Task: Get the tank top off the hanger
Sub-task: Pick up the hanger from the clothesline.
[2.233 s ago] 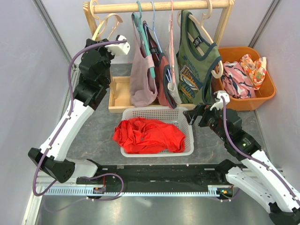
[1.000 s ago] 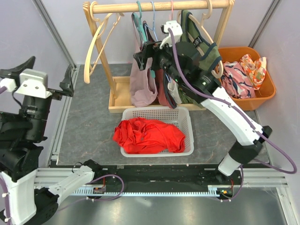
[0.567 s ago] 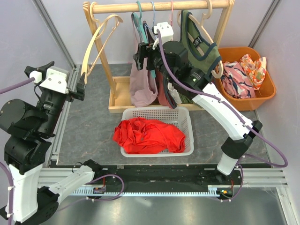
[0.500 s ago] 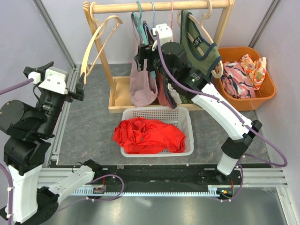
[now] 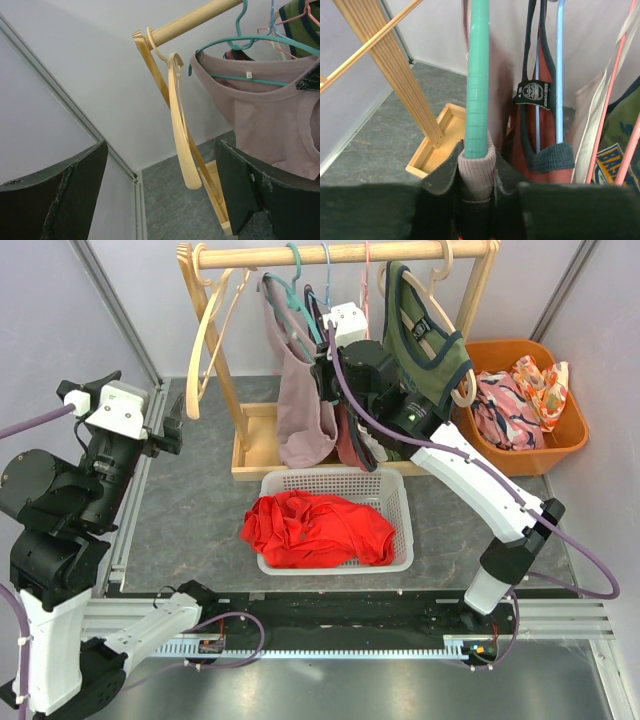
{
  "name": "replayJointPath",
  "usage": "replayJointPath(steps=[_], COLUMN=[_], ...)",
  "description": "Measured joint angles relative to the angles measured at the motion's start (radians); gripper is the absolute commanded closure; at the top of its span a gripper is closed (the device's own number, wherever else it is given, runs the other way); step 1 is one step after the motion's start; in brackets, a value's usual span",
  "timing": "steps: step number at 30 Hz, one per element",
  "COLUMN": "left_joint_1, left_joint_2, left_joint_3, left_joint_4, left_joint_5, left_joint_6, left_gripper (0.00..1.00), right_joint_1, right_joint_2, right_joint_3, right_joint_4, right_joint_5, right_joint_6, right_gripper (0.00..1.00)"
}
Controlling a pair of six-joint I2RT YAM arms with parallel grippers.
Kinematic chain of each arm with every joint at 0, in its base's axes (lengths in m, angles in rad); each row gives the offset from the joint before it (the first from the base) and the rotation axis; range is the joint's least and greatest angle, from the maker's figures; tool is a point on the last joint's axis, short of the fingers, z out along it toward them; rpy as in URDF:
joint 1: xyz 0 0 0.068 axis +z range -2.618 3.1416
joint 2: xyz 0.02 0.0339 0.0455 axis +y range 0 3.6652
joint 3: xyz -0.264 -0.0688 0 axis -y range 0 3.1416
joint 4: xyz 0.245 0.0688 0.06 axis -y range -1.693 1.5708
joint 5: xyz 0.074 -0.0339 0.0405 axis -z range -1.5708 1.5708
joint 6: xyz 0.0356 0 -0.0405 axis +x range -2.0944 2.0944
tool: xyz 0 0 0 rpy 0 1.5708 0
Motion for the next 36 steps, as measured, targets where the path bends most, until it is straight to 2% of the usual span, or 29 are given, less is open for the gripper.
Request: replayJointPath(steps=[1,2,8,20,36], left_joint_1=[0.002,0.003,0.019,0.045,0.068], left_joint_2=[0.001,0.001,-0.001,-0.008,-0.021], left_joint_3=[0.0,0.0,-0.031,-0.076,-0.106], left_joint_4=[-0.001,-0.002,-0.006,-0.034,-0.041], left_joint_5=[0.001,0.003,0.021,0.04,0.06], left_joint_6=[0.0,-0.001,-0.009,-0.025,-0.031], left_gripper=[0.07,0.07,0.08,0.09,0.09], right_joint_1=[0.0,0.0,0.001,0.008,0.029], right_joint_2=[-0.003,-0.004,-0.011,-0.029,-0.117], right_joint_3=[0.0,0.0,-0.027,-0.124,-0.21], right_joint_4=[0.003,0.006,0.066,0.317,0.521], right_joint_5=[0.001,0.005,0.027,0.116,0.158], right_joint_6=[-0.003,-0.009,-0.048,-0.154,-0.216], right_gripper=[1.0,1.0,1.0,1.0,1.0])
